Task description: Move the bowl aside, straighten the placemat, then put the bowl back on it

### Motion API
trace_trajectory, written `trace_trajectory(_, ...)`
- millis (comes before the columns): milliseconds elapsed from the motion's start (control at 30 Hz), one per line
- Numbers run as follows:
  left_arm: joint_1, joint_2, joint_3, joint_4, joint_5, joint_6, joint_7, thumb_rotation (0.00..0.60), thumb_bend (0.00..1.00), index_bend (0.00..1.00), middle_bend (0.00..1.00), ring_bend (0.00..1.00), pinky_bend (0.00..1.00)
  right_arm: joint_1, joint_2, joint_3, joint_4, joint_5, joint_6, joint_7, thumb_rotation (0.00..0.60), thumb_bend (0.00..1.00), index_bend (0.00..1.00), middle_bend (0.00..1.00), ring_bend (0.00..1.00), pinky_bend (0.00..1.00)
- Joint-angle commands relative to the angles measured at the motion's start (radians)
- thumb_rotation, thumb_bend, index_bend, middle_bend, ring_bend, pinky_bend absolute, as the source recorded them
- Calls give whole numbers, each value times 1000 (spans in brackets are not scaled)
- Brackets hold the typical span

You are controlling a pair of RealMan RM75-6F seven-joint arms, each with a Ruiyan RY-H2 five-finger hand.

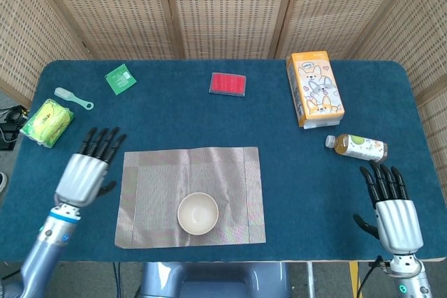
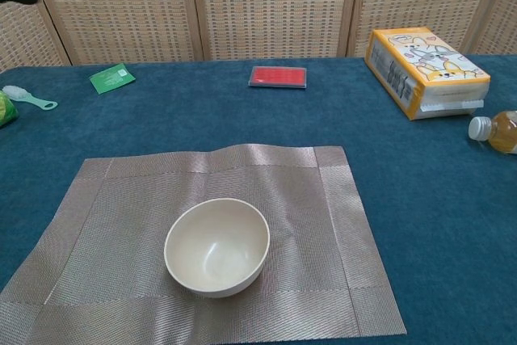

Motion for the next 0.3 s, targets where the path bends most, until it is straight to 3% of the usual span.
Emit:
trace_trajectory(33, 99, 43, 28, 5, -7, 82, -74, 600, 0, 0, 0, 0, 0, 1, -2, 4, 3, 8, -4, -4, 600, 0, 0, 0, 0, 0)
trace_trajectory(300, 182, 79, 53, 62, -17, 85, -200, 600, 0, 0, 0, 0, 0, 3, -1, 14, 3, 35, -14, -14, 600, 0, 0, 0, 0, 0)
